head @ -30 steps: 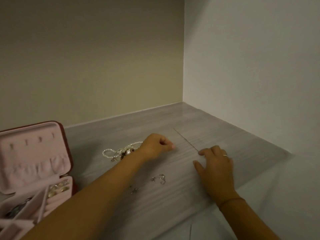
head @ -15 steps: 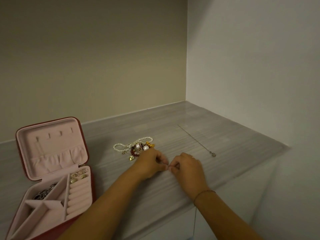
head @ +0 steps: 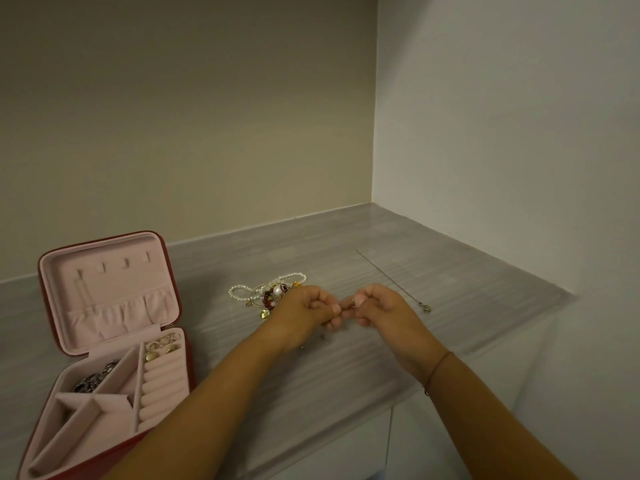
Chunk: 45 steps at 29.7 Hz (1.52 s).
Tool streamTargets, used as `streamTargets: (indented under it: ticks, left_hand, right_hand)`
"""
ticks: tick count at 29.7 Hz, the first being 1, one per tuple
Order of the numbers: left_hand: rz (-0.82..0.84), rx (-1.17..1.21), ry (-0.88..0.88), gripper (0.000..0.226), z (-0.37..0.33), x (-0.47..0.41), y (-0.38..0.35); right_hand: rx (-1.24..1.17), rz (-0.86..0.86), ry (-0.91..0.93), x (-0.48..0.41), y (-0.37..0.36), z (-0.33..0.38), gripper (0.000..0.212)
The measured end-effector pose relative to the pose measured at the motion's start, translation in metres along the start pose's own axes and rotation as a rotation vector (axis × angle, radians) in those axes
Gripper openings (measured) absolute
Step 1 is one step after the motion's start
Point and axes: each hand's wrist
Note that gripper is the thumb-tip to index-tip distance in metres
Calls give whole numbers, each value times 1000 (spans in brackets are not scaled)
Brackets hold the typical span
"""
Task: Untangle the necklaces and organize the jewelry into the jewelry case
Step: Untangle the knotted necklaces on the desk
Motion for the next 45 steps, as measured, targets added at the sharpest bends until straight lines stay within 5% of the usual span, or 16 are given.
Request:
streamTargets:
  ticks: [9,15,23,35,45]
  left_hand:
    - [-73,-87,-25,6,-25,10,14]
    - [-70,-42,-11,21,-46,8,20]
    - [-97,512,112,19,-76,-5,36]
    - [-173,470,71,13,-98,-20,57]
    - [-180,417,64,10,-119,-53,48]
  right_hand:
    - [-54,-106,62,-3,5,20,16]
    - [-342,4,-47,-3,-4,26,17]
    - [86,6,24,3,1,11,12]
    - [-3,-53,-25,10,12,-6,16]
    - [-351,-33,-66,1,1,-3,22]
Point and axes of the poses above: each hand's wrist, its own x-axis away from the middle knuckle, its own y-axis out of the back of the hand, z = x × y, and after that the axes turned 5 degrees about -x, right-handed
